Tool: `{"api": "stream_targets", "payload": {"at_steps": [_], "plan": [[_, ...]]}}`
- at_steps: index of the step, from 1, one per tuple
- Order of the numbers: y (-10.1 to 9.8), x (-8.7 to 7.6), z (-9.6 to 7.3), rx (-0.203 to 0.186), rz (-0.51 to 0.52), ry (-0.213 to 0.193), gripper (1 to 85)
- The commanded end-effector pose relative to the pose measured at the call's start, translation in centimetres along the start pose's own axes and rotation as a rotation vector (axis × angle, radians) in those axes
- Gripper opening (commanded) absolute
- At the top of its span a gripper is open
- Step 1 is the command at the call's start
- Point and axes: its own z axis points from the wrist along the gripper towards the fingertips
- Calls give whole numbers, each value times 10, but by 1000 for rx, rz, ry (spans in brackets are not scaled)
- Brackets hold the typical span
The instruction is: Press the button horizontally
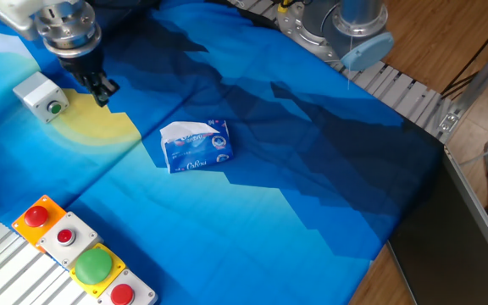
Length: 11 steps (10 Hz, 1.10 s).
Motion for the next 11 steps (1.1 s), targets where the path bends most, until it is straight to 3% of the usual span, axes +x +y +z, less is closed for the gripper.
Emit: {"api": "stream_targets", "payload": {"at_steps": [1, 2, 5, 8, 9, 10, 11], "plan": [[-1, -3, -1, -4, 0, -11, 10], [-14, -12, 11, -13, -33, -7, 10], [-39, -32, 38, 56, -65, -7, 10], [-49, -39, 47, 92, -101, -10, 10], [-54, -40, 47, 110, -163, -7, 10], [-64, -44, 45, 150, -290, -14, 10], [-67, -47, 45, 163, -428, -16, 10]]}}
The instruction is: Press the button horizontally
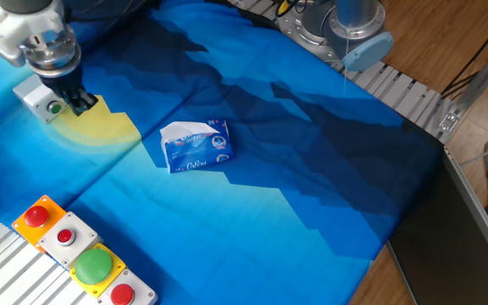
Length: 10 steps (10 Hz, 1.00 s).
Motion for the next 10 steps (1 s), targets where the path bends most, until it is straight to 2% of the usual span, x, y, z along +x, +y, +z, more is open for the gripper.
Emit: {"api": "stream_targets", "payload": {"at_steps": [1, 3, 4, 5, 6, 7, 9, 10], "plan": [[-9, -4, 4, 30, -282, -9, 10], [9, -15, 6, 9, -387, -75, 10], [12, -13, 7, 11, -422, -74, 10], [15, -9, 9, 9, -520, -73, 10], [12, 10, 11, 19, -689, -6, 10], [0, 17, 12, 75, -789, 36, 10], [1, 20, 16, 84, -856, 41, 10], [4, 15, 17, 82, -891, 17, 10]]}}
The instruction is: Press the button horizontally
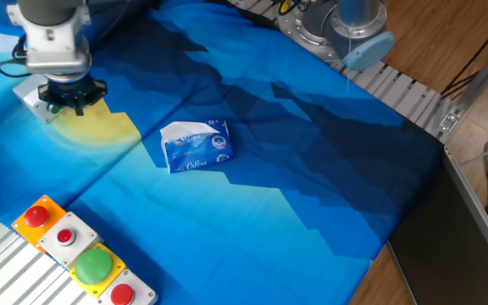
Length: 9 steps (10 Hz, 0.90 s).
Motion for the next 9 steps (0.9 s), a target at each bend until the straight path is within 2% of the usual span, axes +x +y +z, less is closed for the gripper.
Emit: {"api": "stream_targets", "payload": {"at_steps": [1, 4, 9], "plan": [[2, -3, 1, 24, -180, -18, 10], [-14, -1, 3, 77, -291, -8, 10], [-32, 1, 8, 119, -394, -21, 10]]}}
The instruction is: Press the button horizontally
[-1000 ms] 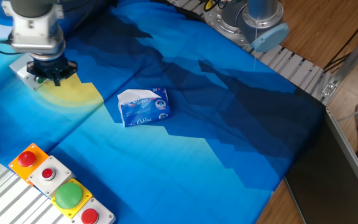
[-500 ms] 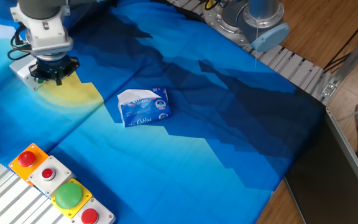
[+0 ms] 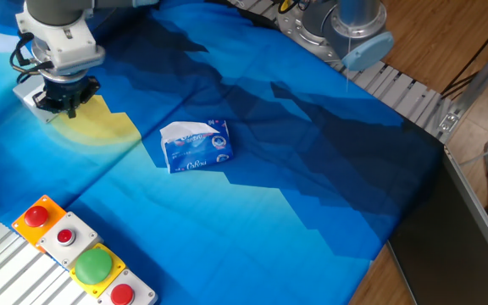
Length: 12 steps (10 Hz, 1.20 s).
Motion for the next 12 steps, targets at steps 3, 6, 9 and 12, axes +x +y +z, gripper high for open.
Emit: {"api": "stream_targets", "payload": {"at_steps": [3, 6, 9, 12], "plan": [[-10, 6, 11, 26, -66, -29, 10], [-15, 13, 19, 37, -75, -13, 10], [-14, 17, 23, 34, -67, -6, 10], [-10, 21, 22, 20, -49, 8, 10]]}}
